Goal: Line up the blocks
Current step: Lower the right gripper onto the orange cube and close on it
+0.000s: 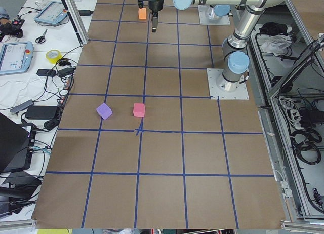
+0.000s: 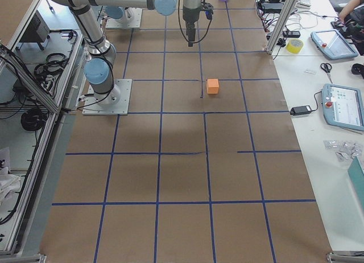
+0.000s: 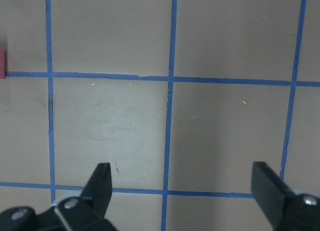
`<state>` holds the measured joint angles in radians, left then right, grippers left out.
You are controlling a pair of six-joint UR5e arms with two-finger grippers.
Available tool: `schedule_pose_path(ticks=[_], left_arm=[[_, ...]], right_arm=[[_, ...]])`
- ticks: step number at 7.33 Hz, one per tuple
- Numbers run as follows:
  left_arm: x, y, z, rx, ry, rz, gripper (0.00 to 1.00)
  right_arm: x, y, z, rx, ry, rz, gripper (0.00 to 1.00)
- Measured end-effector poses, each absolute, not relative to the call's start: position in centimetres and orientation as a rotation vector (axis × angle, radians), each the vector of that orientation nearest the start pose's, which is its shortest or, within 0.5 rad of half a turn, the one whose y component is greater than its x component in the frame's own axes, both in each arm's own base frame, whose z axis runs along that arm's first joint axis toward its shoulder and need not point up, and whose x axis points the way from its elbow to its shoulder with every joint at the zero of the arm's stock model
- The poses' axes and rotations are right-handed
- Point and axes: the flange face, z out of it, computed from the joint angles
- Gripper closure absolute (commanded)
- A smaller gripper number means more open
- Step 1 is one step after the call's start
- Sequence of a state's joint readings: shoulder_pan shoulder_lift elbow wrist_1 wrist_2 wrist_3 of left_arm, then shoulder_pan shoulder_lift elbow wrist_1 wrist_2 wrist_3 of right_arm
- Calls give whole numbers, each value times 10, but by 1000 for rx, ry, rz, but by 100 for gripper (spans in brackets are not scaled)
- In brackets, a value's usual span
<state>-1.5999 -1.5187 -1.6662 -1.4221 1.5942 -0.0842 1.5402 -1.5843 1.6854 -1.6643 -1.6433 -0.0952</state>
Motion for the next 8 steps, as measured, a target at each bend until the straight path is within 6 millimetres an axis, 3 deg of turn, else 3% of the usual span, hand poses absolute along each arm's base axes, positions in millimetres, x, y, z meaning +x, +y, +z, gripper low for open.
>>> schedule_pose_path(ticks=[3, 8], left_arm=[[-145, -477, 479, -88, 3120, -160, 0], [-148, -485, 470, -86, 3122, -178, 0]], right_arm=[[87, -546, 396, -128, 3216, -74, 0], [58, -608, 301, -79, 3203, -107, 0]])
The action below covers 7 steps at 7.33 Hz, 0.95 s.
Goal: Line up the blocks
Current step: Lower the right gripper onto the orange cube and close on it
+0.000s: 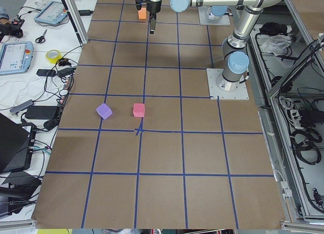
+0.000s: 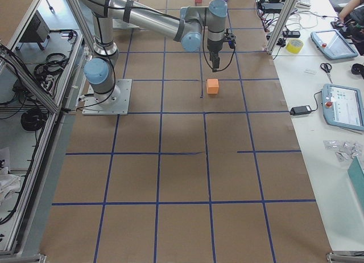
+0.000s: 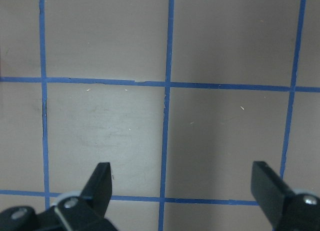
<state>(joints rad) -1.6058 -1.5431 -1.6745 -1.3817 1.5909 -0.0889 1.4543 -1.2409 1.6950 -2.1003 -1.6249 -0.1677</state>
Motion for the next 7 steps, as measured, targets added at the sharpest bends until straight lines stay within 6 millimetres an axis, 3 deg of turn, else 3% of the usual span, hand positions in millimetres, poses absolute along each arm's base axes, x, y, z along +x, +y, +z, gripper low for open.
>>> schedule_pose_path(ticks=[4, 7], left_arm=[[-160, -483, 466, -58, 3117, -169, 0], [-165, -482, 463, -44, 3111, -147, 0]], right_arm=[[50, -621, 258, 36, 3194, -43, 0], [50, -625, 237, 49, 3190, 9, 0]])
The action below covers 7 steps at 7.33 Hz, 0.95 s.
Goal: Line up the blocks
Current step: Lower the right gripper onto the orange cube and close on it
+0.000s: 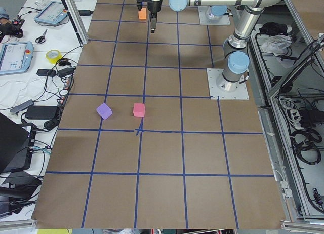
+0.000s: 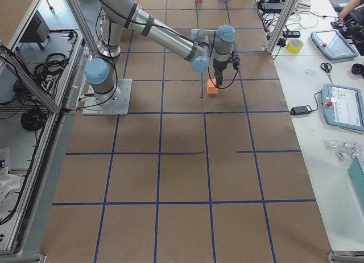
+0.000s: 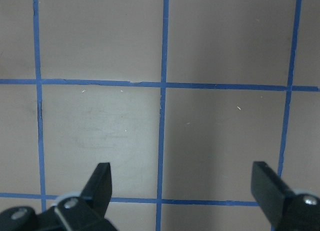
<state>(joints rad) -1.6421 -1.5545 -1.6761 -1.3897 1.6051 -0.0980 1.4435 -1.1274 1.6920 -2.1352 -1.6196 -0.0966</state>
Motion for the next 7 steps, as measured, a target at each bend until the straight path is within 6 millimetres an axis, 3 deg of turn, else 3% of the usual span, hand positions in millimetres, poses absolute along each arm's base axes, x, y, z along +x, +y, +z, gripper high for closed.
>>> schedule_pose_path(ticks=[3, 7], left_arm=[[-166, -482, 464, -41, 3112, -144, 0], [-166, -480, 457, -40, 3110, -117, 0]], right_arm=[[49, -628, 214, 50, 3186, 56, 0], [49, -629, 203, 48, 3185, 86, 0]])
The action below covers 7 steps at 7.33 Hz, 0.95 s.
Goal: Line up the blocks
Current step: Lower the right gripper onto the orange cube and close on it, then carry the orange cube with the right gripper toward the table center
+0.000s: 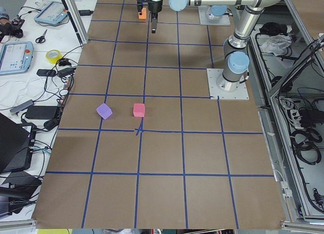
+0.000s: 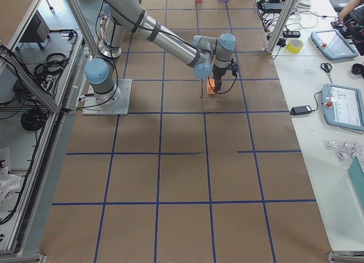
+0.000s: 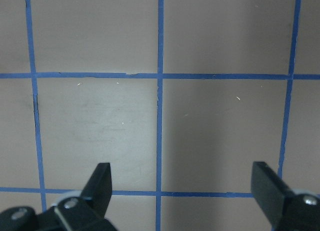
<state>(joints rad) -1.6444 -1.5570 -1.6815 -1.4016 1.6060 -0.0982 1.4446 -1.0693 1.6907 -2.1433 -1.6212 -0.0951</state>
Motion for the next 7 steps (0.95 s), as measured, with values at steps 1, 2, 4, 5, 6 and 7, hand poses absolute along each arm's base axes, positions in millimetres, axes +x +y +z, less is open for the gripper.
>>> schedule_pose_path(ticks=[1, 2, 4, 5, 6, 7], left_arm=[[-165, -480, 455, -39, 3110, -108, 0], [-166, -479, 453, -36, 3109, -103, 0], [-166, -478, 453, -37, 3111, -105, 0], [-166, -478, 453, -33, 3110, -104, 0], [-166, -479, 452, -31, 3105, -104, 0], [-165, -479, 451, -35, 3098, -109, 0]], right_arm=[[49, -629, 199, 47, 3184, 99, 8], [49, -629, 196, 47, 3183, 108, 50], [51, -629, 193, 50, 3156, 109, 96], [54, -630, 194, 56, 3128, 103, 100], [56, -632, 197, 68, 3114, 93, 100], [58, -633, 204, 84, 3110, 73, 100]])
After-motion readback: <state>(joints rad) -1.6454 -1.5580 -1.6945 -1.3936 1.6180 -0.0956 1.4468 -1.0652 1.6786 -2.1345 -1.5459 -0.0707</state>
